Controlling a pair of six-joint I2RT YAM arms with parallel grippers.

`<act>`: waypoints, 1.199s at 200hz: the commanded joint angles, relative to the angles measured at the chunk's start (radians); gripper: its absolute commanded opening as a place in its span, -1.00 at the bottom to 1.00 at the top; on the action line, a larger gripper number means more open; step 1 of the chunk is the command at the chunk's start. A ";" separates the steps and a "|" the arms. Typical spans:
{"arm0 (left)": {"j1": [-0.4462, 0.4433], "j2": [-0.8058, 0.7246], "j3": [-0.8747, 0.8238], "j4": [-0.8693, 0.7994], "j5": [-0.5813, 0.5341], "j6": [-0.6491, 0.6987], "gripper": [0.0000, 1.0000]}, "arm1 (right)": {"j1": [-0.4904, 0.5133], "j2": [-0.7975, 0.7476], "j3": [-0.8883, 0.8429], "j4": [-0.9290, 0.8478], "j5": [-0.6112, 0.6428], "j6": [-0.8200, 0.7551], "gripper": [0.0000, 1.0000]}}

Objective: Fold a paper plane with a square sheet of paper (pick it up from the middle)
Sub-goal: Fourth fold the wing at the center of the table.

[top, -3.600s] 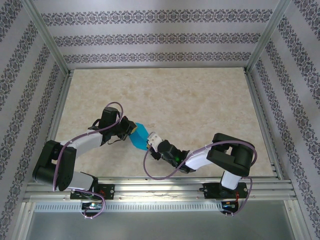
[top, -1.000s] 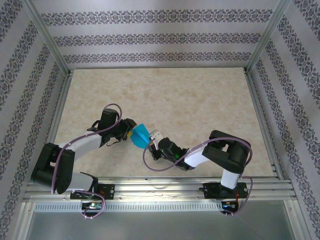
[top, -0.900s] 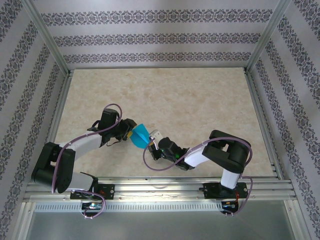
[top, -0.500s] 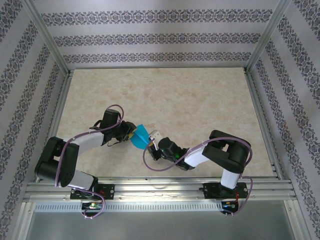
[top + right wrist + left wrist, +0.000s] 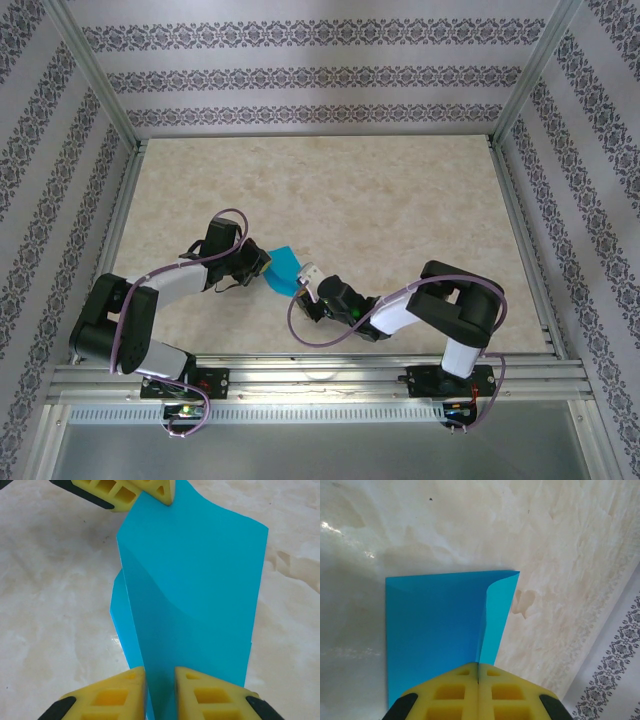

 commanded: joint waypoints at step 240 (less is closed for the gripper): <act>0.011 -0.017 0.018 0.028 0.057 -0.008 -1.00 | 0.011 -0.096 -0.044 -0.034 0.072 -0.097 -0.65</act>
